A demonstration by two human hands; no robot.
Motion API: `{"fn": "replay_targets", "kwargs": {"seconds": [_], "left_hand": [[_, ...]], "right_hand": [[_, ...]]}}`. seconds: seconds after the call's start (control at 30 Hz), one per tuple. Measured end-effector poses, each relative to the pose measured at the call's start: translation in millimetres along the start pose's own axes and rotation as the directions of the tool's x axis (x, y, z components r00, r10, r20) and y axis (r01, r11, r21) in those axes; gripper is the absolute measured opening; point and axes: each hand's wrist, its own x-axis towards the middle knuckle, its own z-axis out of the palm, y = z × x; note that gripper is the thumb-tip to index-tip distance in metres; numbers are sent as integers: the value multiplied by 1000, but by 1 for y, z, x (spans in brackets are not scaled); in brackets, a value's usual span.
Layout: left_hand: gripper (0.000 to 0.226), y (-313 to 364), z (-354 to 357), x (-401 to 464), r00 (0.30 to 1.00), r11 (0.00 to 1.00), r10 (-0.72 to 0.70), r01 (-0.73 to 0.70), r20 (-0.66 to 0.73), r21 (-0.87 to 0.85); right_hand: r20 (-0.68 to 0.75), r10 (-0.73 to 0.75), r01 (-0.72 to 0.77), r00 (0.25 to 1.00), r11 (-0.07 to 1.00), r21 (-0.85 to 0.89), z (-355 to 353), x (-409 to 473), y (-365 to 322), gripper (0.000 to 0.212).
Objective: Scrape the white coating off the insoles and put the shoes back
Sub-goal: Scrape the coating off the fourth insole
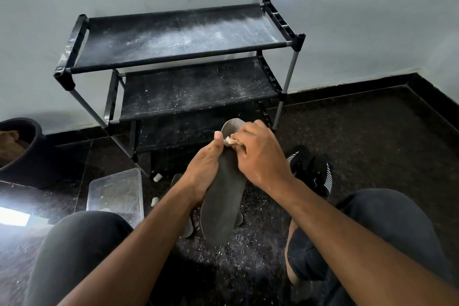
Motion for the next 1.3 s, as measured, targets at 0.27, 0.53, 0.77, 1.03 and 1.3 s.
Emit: {"fn": "replay_targets", "kwargs": {"seconds": [0.27,0.53,0.77,1.03,1.3], "left_hand": [[55,-2,-1,3,1000,998,-9,8,-19,-60],[60,0,-6,5,998,991,-33,25,-58,-130],[61,3,-7,2,1000,1000,2,-2,-7,-27],[57,2,-10,6,999,996,-27,24,-32,-90],[59,7,-16,7,996,999,22,-24,-91,-25]], "right_hand": [[-79,100,-103,992,994,-29,-4,10,15,10],[-41,-33,33,999,999,4,-1,2,3,8],[-83,83,-77,993,994,79,-5,4,6,11],[-86,75,-71,994,996,44,-9,10,13,9],[32,34,-38,999,989,141,-5,3,8,11]]}}
